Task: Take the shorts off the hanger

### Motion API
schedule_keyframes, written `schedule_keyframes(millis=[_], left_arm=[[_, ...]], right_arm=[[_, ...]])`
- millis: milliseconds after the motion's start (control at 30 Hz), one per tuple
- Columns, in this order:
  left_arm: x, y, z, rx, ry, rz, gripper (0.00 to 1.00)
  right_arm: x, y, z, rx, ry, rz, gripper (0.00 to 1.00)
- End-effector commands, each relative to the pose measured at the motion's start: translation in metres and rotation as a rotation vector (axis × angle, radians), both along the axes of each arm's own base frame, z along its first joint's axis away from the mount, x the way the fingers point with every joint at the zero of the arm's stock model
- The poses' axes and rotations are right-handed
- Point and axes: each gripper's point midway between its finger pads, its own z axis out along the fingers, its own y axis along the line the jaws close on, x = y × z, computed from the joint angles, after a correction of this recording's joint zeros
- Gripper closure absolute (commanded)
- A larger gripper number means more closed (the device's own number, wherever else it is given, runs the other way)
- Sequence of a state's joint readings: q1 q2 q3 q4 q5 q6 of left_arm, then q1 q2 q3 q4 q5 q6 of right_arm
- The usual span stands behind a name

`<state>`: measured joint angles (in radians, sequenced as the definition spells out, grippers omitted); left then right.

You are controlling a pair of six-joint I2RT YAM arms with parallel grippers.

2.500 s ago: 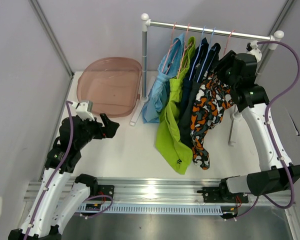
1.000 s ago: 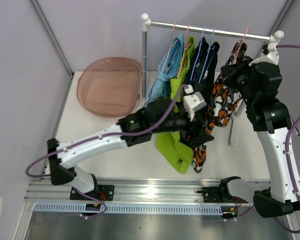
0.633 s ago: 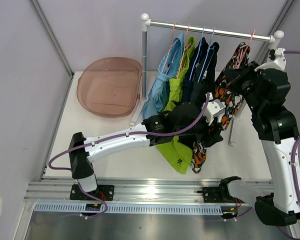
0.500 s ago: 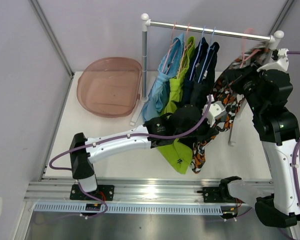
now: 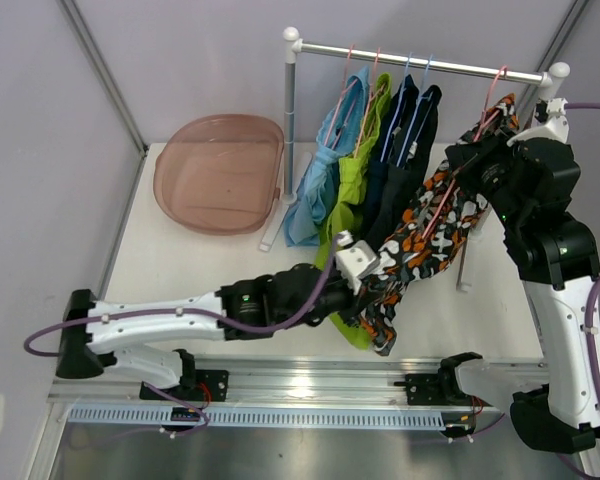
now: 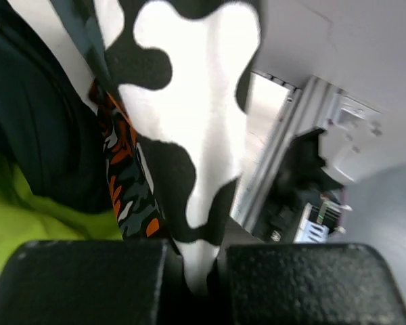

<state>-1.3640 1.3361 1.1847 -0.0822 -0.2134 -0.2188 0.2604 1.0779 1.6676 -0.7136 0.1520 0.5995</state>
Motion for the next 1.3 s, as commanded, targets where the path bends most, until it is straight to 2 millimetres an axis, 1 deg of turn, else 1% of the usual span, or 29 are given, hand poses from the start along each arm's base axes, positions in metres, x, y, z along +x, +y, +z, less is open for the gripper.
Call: schedule_keyframes(millis=[0, 33, 133, 200, 233, 267, 300, 333, 367, 400, 433, 467, 533, 600, 700, 733, 800, 833, 900, 933, 1000, 1033, 1067, 1100, 1133, 1167, 1200, 1233, 1267], left_arm=[[-0.018, 0.023, 0.014, -0.109, 0.059, 0.043, 1.00], [-0.019, 0.027, -0.003, -0.085, 0.071, 0.049, 1.00], [-0.013, 0.026, 0.003, -0.096, 0.062, 0.080, 1.00], [-0.010, 0.016, -0.003, -0.055, 0.033, 0.072, 1.00], [-0.009, 0.009, 0.012, -0.079, 0.020, 0.066, 1.00], [-0.008, 0.003, 0.011, -0.070, 0.014, 0.062, 1.00], [-0.004, -0.007, -0.002, -0.028, 0.001, 0.061, 1.00], [-0.002, -0.017, 0.024, -0.069, -0.010, 0.049, 1.00], [-0.001, -0.024, 0.018, -0.045, -0.024, 0.039, 1.00], [-0.001, -0.035, 0.001, -0.001, -0.031, 0.023, 1.00], [-0.004, -0.043, -0.001, 0.008, -0.038, 0.002, 1.00], [-0.007, -0.048, -0.007, 0.023, -0.038, -0.013, 1.00], [-0.013, -0.055, -0.028, 0.053, -0.015, -0.023, 1.00], [-0.018, -0.053, -0.044, 0.068, 0.008, -0.019, 1.00], [-0.027, -0.046, -0.035, -0.024, 0.013, 0.002, 1.00], [-0.029, -0.039, -0.051, -0.008, 0.021, 0.004, 1.00], [-0.031, -0.032, -0.056, -0.011, 0.045, 0.031, 1.00], [-0.031, -0.028, -0.068, 0.016, 0.053, 0.040, 1.00], [-0.029, -0.026, -0.074, 0.028, 0.061, 0.060, 1.00], [-0.026, -0.026, -0.071, 0.028, 0.058, 0.073, 1.00], [-0.016, -0.028, -0.072, 0.050, 0.042, 0.110, 1.00], [-0.009, -0.034, -0.052, 0.033, 0.030, 0.134, 1.00], [-0.002, -0.037, -0.049, 0.044, 0.028, 0.152, 1.00], [0.014, -0.039, -0.066, 0.106, 0.029, 0.186, 1.00], [0.027, -0.047, -0.039, 0.084, 0.025, 0.211, 1.00], [0.036, -0.050, -0.038, 0.099, 0.027, 0.225, 1.00], [0.057, -0.049, -0.040, 0.119, 0.033, 0.262, 1.00], [0.071, -0.061, -0.029, 0.122, 0.040, 0.272, 1.00], [0.077, -0.067, -0.035, 0.141, 0.062, 0.253, 1.00]], right_arm=[[0.004, -0.011, 0.039, -0.018, -0.124, -0.050, 1.00], [0.005, -0.011, 0.037, -0.016, -0.117, -0.050, 1.00], [0.004, -0.004, 0.034, 0.018, -0.108, -0.020, 1.00], [0.002, 0.002, 0.031, 0.034, -0.098, 0.014, 1.00], [0.000, 0.004, 0.032, 0.046, -0.095, 0.024, 1.00], [-0.003, 0.006, 0.033, 0.056, -0.093, 0.035, 1.00], [-0.007, 0.011, 0.032, 0.070, -0.087, 0.066, 1.00], [-0.012, 0.015, 0.035, 0.097, -0.090, 0.086, 1.00], [-0.015, 0.018, 0.037, 0.113, -0.093, 0.105, 1.00], [-0.017, 0.022, 0.040, 0.125, -0.099, 0.126, 1.00], [-0.019, 0.021, 0.044, 0.132, -0.107, 0.127, 1.00], [-0.022, 0.021, 0.054, 0.134, -0.128, 0.130, 1.00], [-0.024, 0.019, 0.059, 0.127, -0.116, 0.125, 1.00], [-0.028, 0.024, 0.068, 0.120, -0.120, 0.163, 1.00], [-0.026, 0.021, 0.069, 0.111, -0.126, 0.144, 1.00], [-0.024, 0.019, 0.069, 0.111, -0.122, 0.135, 1.00], [-0.022, 0.020, 0.069, 0.113, -0.118, 0.145, 1.00], [-0.021, 0.021, 0.067, 0.119, -0.110, 0.149, 1.00], [-0.022, 0.026, 0.063, 0.133, -0.097, 0.172, 1.00], [-0.023, 0.028, 0.059, 0.153, -0.081, 0.179, 1.00], [-0.029, 0.037, 0.054, 0.181, -0.062, 0.230, 1.00], [-0.033, 0.041, 0.051, 0.203, -0.045, 0.255, 1.00], [-0.041, 0.047, 0.046, 0.257, -0.015, 0.282, 1.00], [-0.052, 0.060, 0.044, 0.289, 0.009, 0.366, 1.00], [-0.061, 0.069, 0.042, 0.321, 0.024, 0.417, 1.00], [-0.072, 0.077, 0.034, 0.386, 0.067, 0.456, 1.00], [-0.081, 0.083, 0.035, 0.419, 0.069, 0.495, 1.00], [-0.091, 0.088, 0.033, 0.448, 0.084, 0.539, 1.00], [-0.097, 0.090, 0.031, 0.474, 0.096, 0.555, 1.00]])
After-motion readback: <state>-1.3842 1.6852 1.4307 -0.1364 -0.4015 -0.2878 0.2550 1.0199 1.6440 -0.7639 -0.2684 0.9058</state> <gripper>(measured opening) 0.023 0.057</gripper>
